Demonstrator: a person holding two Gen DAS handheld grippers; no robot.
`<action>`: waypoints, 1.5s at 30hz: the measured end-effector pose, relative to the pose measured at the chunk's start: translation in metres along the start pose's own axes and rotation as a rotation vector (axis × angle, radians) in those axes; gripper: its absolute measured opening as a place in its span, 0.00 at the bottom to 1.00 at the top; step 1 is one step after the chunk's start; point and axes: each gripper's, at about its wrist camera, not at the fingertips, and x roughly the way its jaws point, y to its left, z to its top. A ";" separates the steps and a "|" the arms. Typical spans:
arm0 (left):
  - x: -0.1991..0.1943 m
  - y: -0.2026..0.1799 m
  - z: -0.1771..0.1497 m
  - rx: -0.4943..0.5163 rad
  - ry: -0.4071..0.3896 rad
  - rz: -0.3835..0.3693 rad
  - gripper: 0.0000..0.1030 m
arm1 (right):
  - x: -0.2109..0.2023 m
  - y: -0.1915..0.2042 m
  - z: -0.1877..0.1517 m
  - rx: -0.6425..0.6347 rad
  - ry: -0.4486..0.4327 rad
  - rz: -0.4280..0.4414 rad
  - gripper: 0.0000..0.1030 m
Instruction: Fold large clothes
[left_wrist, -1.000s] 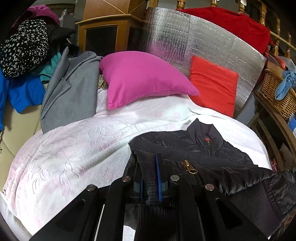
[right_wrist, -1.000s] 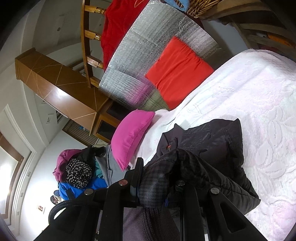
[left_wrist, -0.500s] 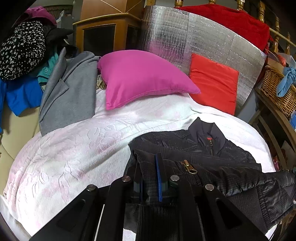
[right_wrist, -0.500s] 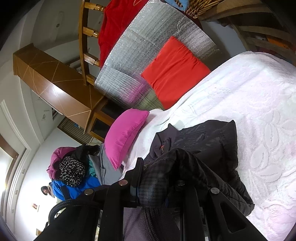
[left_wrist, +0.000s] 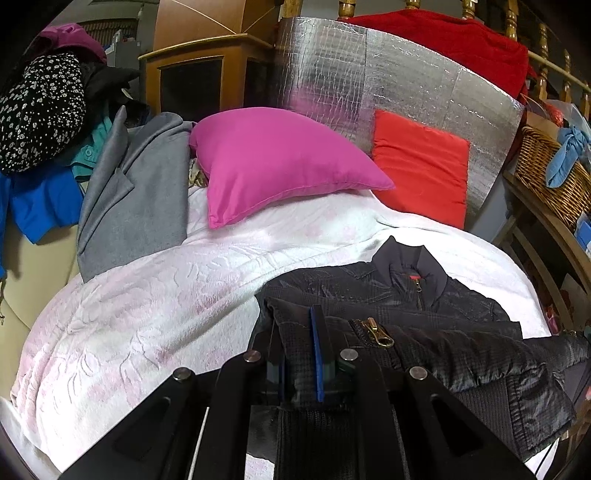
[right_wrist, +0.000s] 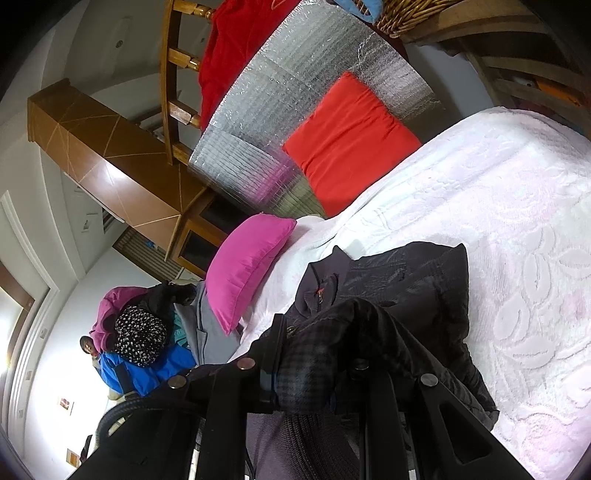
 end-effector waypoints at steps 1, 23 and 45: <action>0.001 0.000 0.000 0.001 0.001 0.000 0.12 | 0.000 0.000 0.000 -0.001 0.001 -0.001 0.19; 0.000 -0.011 0.026 0.052 -0.059 -0.017 0.12 | 0.007 0.001 0.028 -0.032 -0.006 0.024 0.18; 0.087 -0.030 0.045 0.089 0.039 0.082 0.12 | 0.086 -0.025 0.067 -0.036 0.072 -0.121 0.18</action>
